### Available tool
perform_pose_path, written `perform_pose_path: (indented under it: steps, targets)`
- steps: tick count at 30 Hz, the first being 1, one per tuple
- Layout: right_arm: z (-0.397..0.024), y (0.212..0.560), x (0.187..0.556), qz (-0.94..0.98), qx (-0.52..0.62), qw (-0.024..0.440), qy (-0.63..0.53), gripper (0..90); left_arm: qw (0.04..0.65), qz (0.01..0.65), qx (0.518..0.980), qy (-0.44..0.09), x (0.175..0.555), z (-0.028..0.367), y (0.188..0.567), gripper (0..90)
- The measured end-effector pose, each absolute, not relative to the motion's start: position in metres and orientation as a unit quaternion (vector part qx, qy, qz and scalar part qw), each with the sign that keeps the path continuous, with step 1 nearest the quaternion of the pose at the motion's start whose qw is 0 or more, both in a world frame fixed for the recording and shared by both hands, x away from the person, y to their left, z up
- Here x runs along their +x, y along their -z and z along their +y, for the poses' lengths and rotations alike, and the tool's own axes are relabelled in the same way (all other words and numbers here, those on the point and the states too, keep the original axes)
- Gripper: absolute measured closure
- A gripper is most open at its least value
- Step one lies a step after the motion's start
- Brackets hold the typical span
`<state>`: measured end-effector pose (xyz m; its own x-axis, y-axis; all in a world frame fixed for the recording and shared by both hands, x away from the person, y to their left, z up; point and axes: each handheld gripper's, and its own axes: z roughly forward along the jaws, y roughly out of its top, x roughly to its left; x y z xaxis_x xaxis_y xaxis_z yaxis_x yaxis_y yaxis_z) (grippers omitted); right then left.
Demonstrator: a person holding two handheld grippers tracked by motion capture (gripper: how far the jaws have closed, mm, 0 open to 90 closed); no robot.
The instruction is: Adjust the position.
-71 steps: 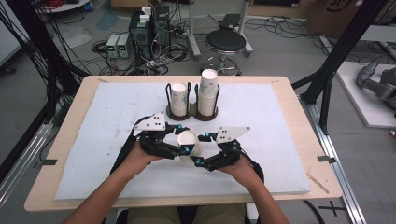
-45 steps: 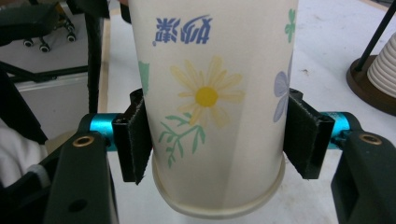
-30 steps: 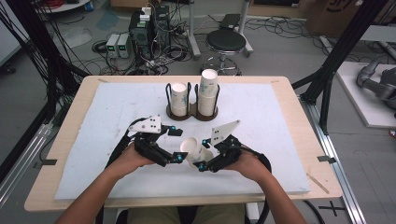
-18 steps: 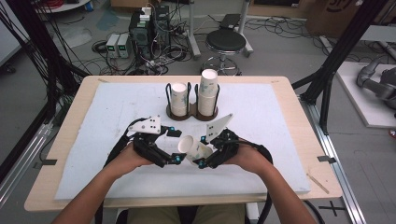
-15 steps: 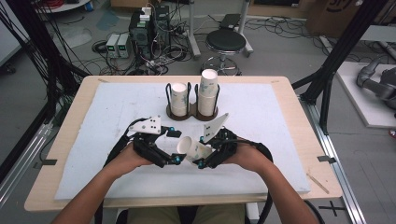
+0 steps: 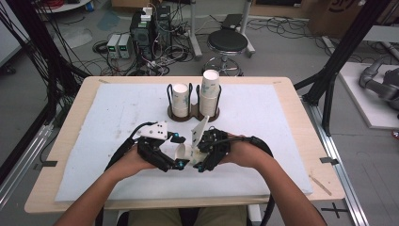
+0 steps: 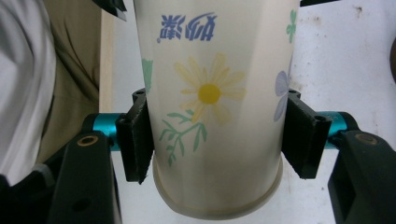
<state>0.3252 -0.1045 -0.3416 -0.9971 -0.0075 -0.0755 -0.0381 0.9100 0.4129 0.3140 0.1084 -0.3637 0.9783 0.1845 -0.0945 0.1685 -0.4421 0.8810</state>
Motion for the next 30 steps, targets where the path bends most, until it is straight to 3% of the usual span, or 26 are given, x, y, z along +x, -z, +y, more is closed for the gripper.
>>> perform_pose_path:
  steps: [10, 15, 30]
  targets:
    - [-0.102, 0.345, 0.324, 0.979, -0.015, 0.035, -0.2, 34.7, 0.504, 0.086, 0.859, -0.001, 0.314, 0.105, 0.366, 35.7]
    - [-0.105, 0.347, 0.325, 0.976, -0.012, 0.045, -0.211, 23.1, 0.506, 0.086, 0.858, -0.009, 0.316, 0.107, 0.366, 36.5]
    - [-0.167, 0.33, 0.321, 0.888, 0.084, 0.059, -0.448, 21.0, 0.564, 0.123, 0.816, -0.019, 0.32, 0.12, 0.371, 37.2]
